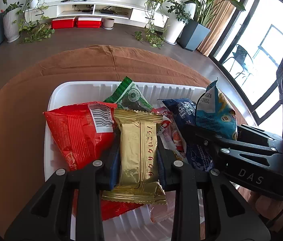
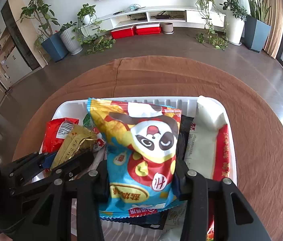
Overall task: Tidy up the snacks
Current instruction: 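Carry the gold bar into the tray with the left tool while the right tool carries the panda bag, then open both tools and release the gold bar and panda bag in the tray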
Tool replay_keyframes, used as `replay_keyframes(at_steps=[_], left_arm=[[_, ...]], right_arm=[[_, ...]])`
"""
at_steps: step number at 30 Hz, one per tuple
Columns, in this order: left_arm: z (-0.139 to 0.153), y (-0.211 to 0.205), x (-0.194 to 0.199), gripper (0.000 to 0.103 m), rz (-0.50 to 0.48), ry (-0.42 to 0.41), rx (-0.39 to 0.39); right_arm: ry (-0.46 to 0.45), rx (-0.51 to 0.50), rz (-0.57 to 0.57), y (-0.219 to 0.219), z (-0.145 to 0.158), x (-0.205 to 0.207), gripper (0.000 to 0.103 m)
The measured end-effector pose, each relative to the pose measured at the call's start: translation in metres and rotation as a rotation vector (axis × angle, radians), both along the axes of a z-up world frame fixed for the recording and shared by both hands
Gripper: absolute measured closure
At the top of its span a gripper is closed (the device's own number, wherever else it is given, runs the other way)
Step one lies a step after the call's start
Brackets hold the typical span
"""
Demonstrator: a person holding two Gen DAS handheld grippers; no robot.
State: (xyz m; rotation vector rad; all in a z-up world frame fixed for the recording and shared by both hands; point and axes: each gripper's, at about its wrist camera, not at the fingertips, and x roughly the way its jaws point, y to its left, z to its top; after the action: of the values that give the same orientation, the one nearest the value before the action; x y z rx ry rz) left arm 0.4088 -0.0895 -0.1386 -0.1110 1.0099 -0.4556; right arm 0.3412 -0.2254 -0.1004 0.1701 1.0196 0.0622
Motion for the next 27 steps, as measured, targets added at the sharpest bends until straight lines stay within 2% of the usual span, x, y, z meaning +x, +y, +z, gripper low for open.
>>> replay_keyframes(at_steps=[6, 12, 27], left_arm=[[0.002, 0.001, 0.0, 0.073, 0.006, -0.006, -0.008], [0.008, 0.001, -0.004, 0.065, 0.013, -0.021, -0.015], [0.03, 0.006, -0.027, 0.033, 0.023, -0.066, -0.014]], right_arm=[[0.02, -0.003, -0.007, -0.001, 0.004, -0.002, 0.052], [0.002, 0.01, -0.016, -0.005, 0.01, -0.008, 0.051], [-0.026, 0.026, -0.059, -0.017, 0.02, -0.019, 0.041]])
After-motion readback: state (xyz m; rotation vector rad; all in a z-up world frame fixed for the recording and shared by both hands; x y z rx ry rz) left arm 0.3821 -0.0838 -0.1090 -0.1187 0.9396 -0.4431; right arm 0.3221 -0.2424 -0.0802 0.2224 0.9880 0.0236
